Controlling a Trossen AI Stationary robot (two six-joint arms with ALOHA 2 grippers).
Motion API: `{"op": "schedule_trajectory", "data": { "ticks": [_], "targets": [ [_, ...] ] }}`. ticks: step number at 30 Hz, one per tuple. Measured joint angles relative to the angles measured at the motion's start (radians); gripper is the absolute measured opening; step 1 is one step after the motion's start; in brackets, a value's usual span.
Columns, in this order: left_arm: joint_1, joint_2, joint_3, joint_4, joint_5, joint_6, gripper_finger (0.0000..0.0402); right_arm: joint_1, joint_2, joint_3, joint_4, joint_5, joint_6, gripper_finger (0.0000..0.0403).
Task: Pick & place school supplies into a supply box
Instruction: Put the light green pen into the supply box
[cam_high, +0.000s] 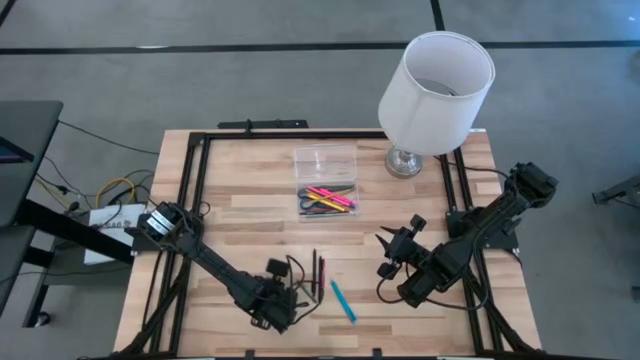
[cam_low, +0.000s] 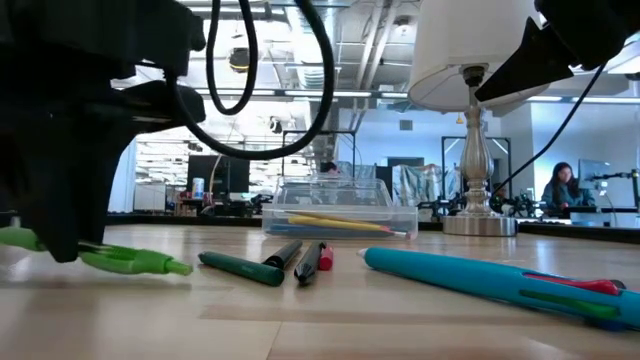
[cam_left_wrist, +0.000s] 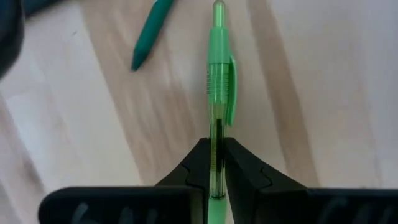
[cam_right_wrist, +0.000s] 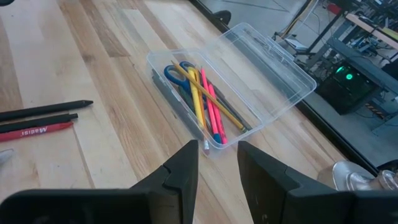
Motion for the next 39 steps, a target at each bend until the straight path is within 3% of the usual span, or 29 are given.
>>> {"op": "schedule_trajectory", "data": {
  "ticks": [15, 19, 24, 31, 35, 39],
  "targets": [
    [-0.001, -0.062, 0.004, -0.058, -0.052, -0.027, 0.002, 0.0, 0.0, 0.0, -0.001, 0.0, 0.0, 0.0108],
    [-0.004, -0.125, 0.005, -0.057, -0.137, -0.029, 0.0019, 0.0, 0.0, 0.0, -0.001, 0.0, 0.0, 0.0108],
    [0.015, -0.189, 0.005, -0.057, -0.334, 0.003, 0.0019, 0.0, 0.0, 0.0, -0.001, 0.0, 0.0, 0.0108],
    [0.151, -0.212, 0.005, -0.027, -0.54, 0.126, 0.0019, 0.0, 0.0, 0.0, 0.0, 0.0, 0.0, 0.0108],
    [0.278, -0.212, 0.005, 0.082, -0.527, 0.28, 0.0019, 0.0, 0.0, 0.0, 0.0, 0.001, 0.0, 0.0108],
    [0.414, -0.212, 0.005, 0.252, -0.402, 0.45, 0.0023, 0.0, 0.0, 0.0, -0.006, 0.001, 0.0, 0.0108]
  ]
}}
